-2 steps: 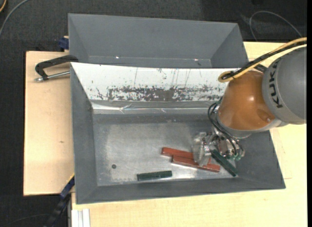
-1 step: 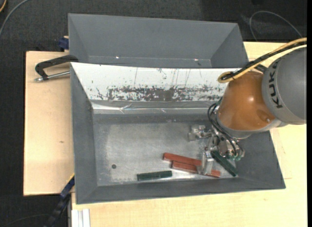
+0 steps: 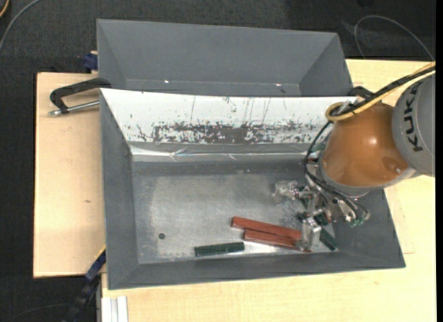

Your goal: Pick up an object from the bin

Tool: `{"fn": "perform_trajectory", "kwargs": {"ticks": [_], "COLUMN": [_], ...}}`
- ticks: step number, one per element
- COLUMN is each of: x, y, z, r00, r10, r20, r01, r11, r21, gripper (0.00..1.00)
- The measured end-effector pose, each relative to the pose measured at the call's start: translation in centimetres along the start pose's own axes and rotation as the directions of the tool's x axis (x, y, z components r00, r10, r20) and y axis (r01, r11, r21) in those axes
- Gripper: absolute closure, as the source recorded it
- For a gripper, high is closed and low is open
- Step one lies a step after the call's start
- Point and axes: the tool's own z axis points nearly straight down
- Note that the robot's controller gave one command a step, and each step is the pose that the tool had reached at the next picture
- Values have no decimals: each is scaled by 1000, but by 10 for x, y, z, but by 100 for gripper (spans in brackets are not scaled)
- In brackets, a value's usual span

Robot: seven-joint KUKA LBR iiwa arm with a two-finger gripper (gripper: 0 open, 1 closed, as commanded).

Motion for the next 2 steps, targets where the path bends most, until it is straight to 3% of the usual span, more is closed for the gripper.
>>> {"fn": "perform_trajectory", "kwargs": {"ticks": [1, 2], "x": [-26, -24], "y": [100, 95], "z": [17, 17], "r00": [996, 996], "r10": [-92, -84], "r20": [0, -3], "r01": [92, 84], "r11": [996, 996], "r21": [-6, -3], "gripper": [0, 100]}}
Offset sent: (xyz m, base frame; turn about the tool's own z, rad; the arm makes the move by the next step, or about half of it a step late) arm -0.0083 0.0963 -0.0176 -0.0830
